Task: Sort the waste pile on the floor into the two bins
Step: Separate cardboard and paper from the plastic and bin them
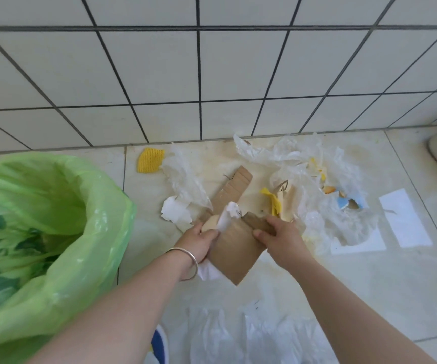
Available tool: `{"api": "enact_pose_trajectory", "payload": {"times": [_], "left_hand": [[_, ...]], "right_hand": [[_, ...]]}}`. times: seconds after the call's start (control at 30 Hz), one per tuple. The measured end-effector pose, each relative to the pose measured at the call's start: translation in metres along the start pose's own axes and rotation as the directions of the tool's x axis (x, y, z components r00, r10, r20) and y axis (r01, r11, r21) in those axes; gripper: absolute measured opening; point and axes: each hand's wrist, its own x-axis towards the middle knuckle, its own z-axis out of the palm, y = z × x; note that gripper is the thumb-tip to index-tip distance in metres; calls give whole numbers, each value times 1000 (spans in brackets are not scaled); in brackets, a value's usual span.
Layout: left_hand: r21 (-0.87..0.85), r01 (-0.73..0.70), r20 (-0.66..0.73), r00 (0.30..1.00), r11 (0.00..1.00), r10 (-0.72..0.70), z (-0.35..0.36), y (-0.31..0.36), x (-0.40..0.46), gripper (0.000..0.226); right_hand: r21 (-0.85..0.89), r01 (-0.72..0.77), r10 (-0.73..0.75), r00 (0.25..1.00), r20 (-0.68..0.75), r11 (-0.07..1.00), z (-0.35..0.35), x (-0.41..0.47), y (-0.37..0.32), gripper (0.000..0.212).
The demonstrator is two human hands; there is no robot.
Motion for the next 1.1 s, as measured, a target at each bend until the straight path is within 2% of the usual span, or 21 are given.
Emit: {"api": "enact_pose_trajectory", "payload": {"times": [0.07,0.13,0.23,0.3,0.37,0.43,0.47,0.53,0.6,0.67,0.73,0.8,0.9,0.97,1.1], "left_hand": [[-15,35,58,998,999,-34,4,-2,-5,19],[-64,70,95,993,996,-63,10,-4,-5,27],[-40,56,62,997,998,-53,18,-2,-3,53],[-64,13,17,1000,998,-12,21,2,-1,64],[-90,-26,-17,1000,996,24,23,7,3,54],[-65,-41,-18,999,997,40,22,10,3,49],[-31,-45,-9,999,999,44,20,9,4,47],[49,-60,11,998,997,59,16,9,6,45],[123,-60,-22,998,991,63,7,8,13,42],[211,-30,-207,976,977,75,-6,6,28,36],[342,54,-432,896,938,105,-20,1,46,25],[401,161,-552,828,902,98,-30,-2,55,38],[408,224,-607,791,885,79,-33,-2,61,67],[408,254,-613,788,877,57,-31,-3,67,76],[481,334,-597,802,811,24,-28,-11,73,68]], "right_hand": [[-134,13,-11,1000,13,991,6,-5,0,22],[-104,-1,-2,999,-33,995,11,-6,-2,27],[128,-33,51,989,-141,991,17,-1,-8,46],[399,-94,160,977,-138,912,20,5,-13,59],[615,-187,223,975,19,766,26,10,-16,50],[708,-331,239,943,230,624,32,15,-17,30],[722,-372,232,928,292,583,34,15,-18,21],[705,-376,217,926,309,601,37,20,-16,7],[679,-350,227,937,267,645,37,25,-15,7],[665,-325,237,946,222,673,36,32,-12,10],[656,-313,254,949,187,686,35,38,-8,11],[663,-316,276,946,169,678,34,44,-2,11],[661,-329,281,942,183,675,32,49,6,13],[660,-335,287,940,184,673,31,52,12,13],[648,-336,293,940,178,684,27,56,17,13]]}}
